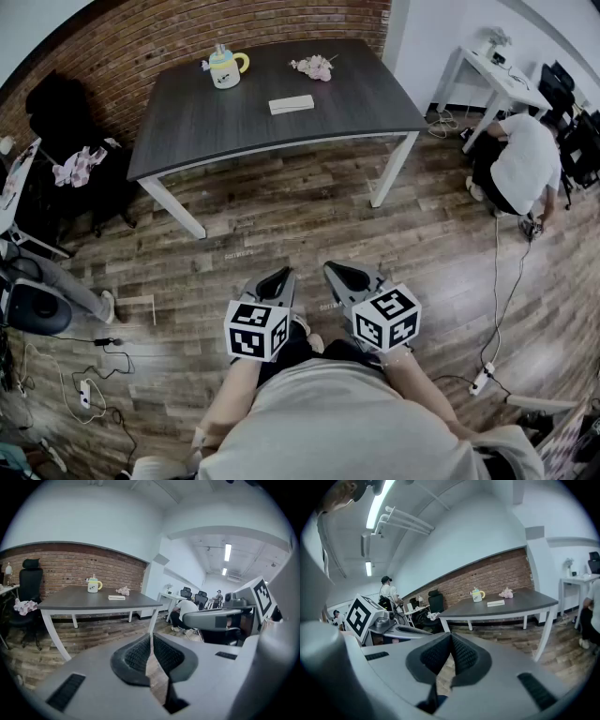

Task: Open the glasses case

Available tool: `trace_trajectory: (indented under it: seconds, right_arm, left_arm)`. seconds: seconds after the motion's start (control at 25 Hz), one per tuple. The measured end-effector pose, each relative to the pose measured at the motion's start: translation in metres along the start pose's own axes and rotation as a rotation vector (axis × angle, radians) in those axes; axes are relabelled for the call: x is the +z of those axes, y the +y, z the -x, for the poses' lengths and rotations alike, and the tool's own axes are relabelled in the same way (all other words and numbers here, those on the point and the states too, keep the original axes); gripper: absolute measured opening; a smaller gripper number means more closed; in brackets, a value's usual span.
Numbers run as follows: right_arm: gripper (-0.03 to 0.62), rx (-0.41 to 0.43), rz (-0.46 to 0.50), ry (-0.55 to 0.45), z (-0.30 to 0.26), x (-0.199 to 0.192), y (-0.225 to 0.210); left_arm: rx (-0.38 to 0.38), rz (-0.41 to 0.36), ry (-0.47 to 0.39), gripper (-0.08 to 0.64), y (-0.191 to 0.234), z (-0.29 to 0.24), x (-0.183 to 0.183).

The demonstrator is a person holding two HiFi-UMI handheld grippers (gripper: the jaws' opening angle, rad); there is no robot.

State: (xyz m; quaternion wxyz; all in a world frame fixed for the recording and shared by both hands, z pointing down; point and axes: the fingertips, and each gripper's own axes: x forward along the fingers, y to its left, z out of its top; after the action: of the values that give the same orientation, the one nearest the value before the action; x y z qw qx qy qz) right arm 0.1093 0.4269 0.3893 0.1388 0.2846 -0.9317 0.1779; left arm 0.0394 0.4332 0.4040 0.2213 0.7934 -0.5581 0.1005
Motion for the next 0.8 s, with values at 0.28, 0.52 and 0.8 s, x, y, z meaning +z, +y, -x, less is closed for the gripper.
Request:
trace_trajectory:
  seconds: [0.28,0.52,0.8]
  right_arm:
    - [0.005,0.016,0.016,0.012,-0.003,-0.004,0.0]
    - [0.005,0.023,0.014,0.019,-0.004,-0.007,0.001]
    - [0.006,0.047,-0.027,0.015,0.0,-0.014,-0.002]
  left_arm:
    - [0.001,0.011,-0.012,0.035,0.002,-0.002,0.001]
    - [-0.007,0.012,-0.009,0.035,-0.003,-0.002,-0.002]
    - [-0.011,0.01,0.009,0.035,-0.01,-0.004,-0.006]
